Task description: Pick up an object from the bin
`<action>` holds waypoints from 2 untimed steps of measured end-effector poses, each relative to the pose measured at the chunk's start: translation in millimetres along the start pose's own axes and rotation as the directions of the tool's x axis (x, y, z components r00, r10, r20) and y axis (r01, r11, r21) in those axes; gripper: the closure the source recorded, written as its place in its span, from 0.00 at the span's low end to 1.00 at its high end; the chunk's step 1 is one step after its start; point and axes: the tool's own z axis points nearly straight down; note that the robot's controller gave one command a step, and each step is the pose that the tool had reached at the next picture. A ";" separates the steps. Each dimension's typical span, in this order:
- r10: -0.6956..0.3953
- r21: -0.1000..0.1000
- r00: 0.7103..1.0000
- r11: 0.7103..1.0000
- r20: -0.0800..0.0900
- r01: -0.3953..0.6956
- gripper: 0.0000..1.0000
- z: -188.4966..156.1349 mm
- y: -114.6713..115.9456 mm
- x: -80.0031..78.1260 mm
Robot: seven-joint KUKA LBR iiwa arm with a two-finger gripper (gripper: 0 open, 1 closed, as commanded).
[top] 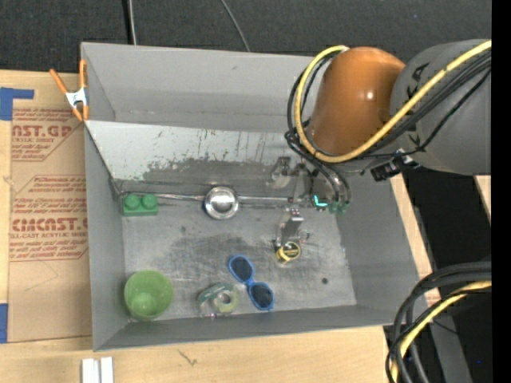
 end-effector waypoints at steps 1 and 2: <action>-0.297 0.003 0.955 0.955 0.019 0.297 0.00 124.7 -53.1 20.9; -0.296 0.007 0.955 0.955 0.012 0.296 0.00 96.5 -98.6 0.1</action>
Offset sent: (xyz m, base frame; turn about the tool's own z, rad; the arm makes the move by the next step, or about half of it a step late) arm -0.0256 -0.0543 -0.1285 -0.3031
